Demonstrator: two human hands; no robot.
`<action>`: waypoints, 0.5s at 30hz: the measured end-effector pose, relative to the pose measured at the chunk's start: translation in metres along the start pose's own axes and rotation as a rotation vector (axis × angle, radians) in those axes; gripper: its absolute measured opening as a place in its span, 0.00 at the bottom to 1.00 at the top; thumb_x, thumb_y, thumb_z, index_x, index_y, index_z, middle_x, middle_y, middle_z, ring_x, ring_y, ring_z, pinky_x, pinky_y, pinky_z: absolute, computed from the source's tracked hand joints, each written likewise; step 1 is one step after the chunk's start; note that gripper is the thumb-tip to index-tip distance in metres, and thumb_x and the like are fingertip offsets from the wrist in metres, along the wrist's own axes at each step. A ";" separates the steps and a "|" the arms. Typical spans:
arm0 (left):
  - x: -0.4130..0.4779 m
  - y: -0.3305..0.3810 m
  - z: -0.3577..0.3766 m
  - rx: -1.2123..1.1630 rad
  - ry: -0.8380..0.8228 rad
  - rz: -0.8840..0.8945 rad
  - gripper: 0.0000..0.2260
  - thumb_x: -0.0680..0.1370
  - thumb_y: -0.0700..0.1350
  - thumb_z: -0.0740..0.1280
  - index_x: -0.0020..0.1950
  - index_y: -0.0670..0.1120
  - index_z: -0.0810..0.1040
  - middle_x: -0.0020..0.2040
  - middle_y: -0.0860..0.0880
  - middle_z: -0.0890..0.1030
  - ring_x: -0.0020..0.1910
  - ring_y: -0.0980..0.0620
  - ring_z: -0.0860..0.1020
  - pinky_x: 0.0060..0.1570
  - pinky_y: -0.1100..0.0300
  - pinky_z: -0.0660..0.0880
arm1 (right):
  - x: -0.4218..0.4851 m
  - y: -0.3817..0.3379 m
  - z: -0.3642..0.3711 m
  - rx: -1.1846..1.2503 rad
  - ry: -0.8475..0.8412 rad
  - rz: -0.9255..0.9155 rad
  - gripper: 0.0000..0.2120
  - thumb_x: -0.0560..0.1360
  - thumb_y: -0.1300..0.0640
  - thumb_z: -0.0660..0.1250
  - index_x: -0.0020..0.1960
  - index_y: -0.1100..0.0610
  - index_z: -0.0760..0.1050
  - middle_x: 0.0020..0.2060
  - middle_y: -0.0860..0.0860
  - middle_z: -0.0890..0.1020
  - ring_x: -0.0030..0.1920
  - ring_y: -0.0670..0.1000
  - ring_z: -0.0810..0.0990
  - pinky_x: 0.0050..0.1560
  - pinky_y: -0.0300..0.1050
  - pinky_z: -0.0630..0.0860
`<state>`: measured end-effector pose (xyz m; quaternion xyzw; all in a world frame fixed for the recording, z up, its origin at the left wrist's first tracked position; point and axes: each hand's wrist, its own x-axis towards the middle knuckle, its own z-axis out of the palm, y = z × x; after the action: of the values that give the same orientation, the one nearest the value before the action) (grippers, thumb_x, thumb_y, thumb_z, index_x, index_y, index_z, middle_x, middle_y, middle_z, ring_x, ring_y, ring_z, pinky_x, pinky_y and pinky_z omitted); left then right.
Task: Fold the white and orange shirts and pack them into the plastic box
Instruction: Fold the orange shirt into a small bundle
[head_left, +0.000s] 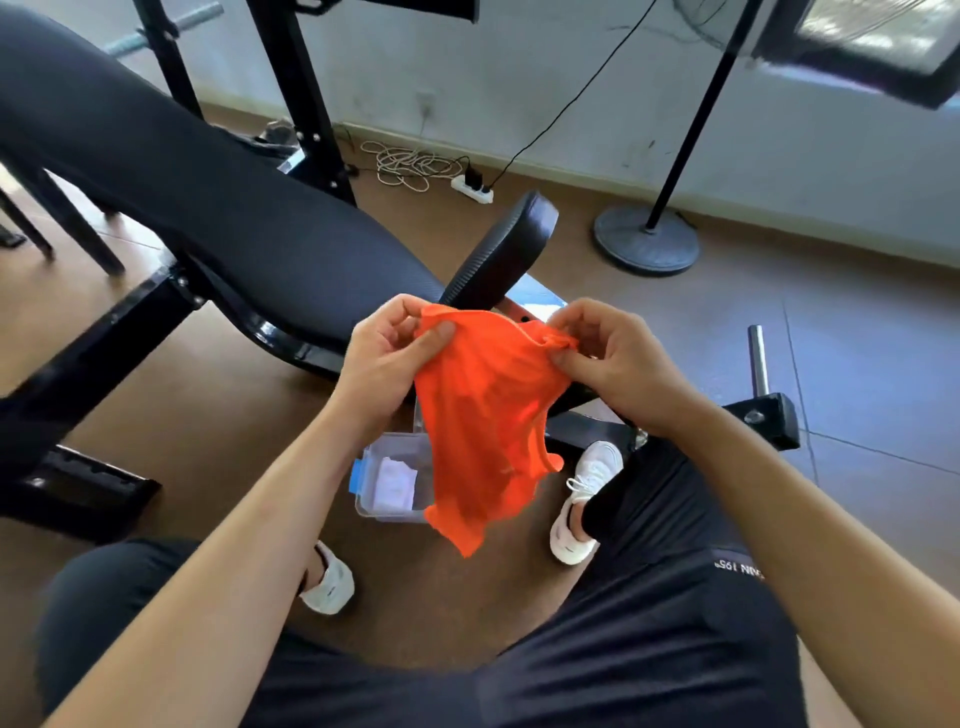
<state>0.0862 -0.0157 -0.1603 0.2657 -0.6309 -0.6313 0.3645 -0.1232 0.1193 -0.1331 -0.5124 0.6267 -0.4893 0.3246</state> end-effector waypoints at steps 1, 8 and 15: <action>0.008 0.007 0.001 0.027 0.014 0.017 0.02 0.79 0.41 0.70 0.48 0.47 0.79 0.36 0.53 0.81 0.34 0.55 0.76 0.35 0.63 0.74 | 0.002 -0.004 0.000 -0.010 0.001 -0.027 0.13 0.76 0.74 0.66 0.52 0.58 0.76 0.41 0.61 0.81 0.41 0.51 0.76 0.47 0.51 0.74; 0.048 0.038 -0.008 0.160 0.112 0.128 0.03 0.78 0.40 0.72 0.49 0.46 0.80 0.41 0.50 0.80 0.40 0.58 0.76 0.41 0.66 0.74 | 0.022 -0.040 0.000 -0.342 -0.150 -0.203 0.33 0.68 0.75 0.56 0.64 0.48 0.78 0.56 0.47 0.83 0.53 0.56 0.82 0.55 0.59 0.79; 0.052 0.037 -0.016 0.092 0.232 0.157 0.03 0.77 0.41 0.73 0.49 0.47 0.82 0.43 0.50 0.82 0.42 0.56 0.78 0.43 0.63 0.76 | 0.044 -0.067 -0.002 -0.581 -0.114 -0.329 0.32 0.65 0.77 0.56 0.58 0.53 0.85 0.47 0.46 0.83 0.44 0.39 0.78 0.48 0.26 0.68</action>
<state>0.0723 -0.0644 -0.1177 0.3031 -0.6316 -0.5362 0.4708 -0.1151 0.0784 -0.0649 -0.7043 0.6295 -0.3067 0.1163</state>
